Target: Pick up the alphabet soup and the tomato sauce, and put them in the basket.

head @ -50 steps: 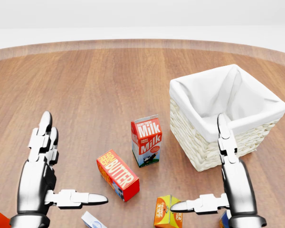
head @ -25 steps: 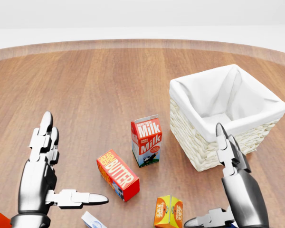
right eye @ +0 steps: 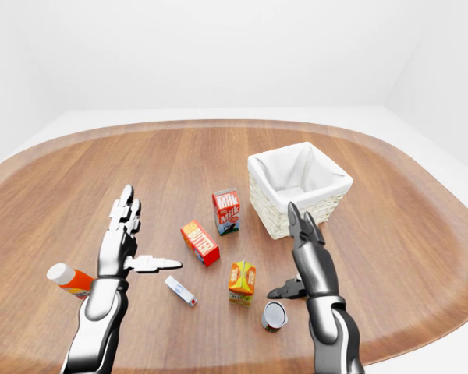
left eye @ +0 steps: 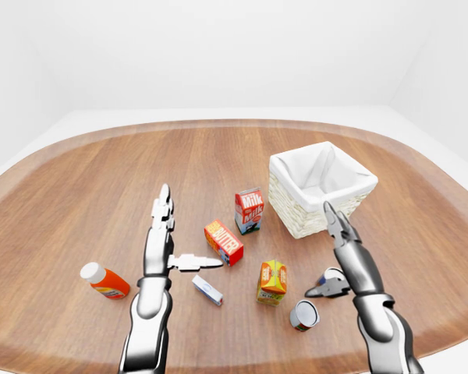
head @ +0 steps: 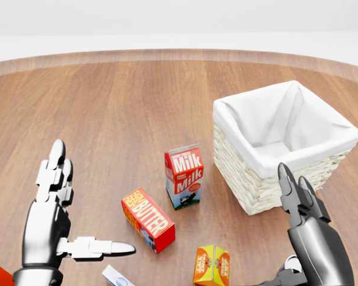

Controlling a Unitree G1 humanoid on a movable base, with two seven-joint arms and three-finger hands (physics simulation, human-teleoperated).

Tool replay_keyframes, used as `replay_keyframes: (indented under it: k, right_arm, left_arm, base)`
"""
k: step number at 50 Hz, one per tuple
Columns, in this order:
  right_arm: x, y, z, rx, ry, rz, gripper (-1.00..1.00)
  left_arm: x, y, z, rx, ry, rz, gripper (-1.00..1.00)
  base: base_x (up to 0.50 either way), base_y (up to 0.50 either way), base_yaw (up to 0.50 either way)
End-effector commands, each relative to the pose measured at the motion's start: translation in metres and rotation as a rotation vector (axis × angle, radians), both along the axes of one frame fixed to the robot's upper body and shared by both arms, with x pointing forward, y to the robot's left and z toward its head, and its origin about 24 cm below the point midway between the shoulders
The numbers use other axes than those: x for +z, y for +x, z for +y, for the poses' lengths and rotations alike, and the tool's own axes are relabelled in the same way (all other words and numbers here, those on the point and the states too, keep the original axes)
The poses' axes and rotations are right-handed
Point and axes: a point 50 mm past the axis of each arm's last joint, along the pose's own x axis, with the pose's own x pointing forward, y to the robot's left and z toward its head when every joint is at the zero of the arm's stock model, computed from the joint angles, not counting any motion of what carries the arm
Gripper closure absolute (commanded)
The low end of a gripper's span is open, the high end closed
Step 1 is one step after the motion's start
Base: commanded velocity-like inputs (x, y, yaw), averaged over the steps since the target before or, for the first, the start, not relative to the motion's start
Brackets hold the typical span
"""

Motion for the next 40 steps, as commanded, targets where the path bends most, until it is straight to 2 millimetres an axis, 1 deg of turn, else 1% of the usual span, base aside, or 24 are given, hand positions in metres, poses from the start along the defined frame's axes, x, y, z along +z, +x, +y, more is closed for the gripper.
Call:
replay_keyframes:
  k: [1,5,7,17,25,40]
  right_arm:
    - [-0.009,-0.004,-0.01,-0.032,-0.072,0.064,-1.0]
    - [-0.014,-0.004,-0.013,-0.044,-0.101,0.089,-1.0]
    - [-0.023,-0.007,-0.014,-0.046,-0.15,0.137,-1.0]
    - [-0.035,-0.007,-0.02,-0.069,-0.204,0.181,-1.0]
    - [-0.037,-0.007,-0.022,-0.079,-0.224,0.19,-1.0]
    - [-0.03,-0.008,-0.026,-0.104,-0.281,0.161,-1.0]
  left_arm:
    - [-0.001,0.0,0.0,-0.001,0.003,0.006,-1.0]
    - [-0.002,-0.001,-0.001,-0.002,0.004,0.007,-1.0]
    - [-0.002,-0.001,-0.001,-0.002,0.005,0.008,-1.0]
    - [-0.003,-0.001,0.0,-0.002,0.005,0.012,-1.0]
    - [-0.003,-0.001,-0.001,-0.002,0.007,0.015,-1.0]
    - [-0.001,0.0,0.0,0.001,0.005,0.004,-1.0]
  base:
    - [0.0,0.0,0.0]
    - [0.0,0.0,0.0]
    - [0.0,0.0,0.0]
    - [0.0,0.0,0.0]
    - [0.0,0.0,0.0]
    - [0.0,0.0,0.0]
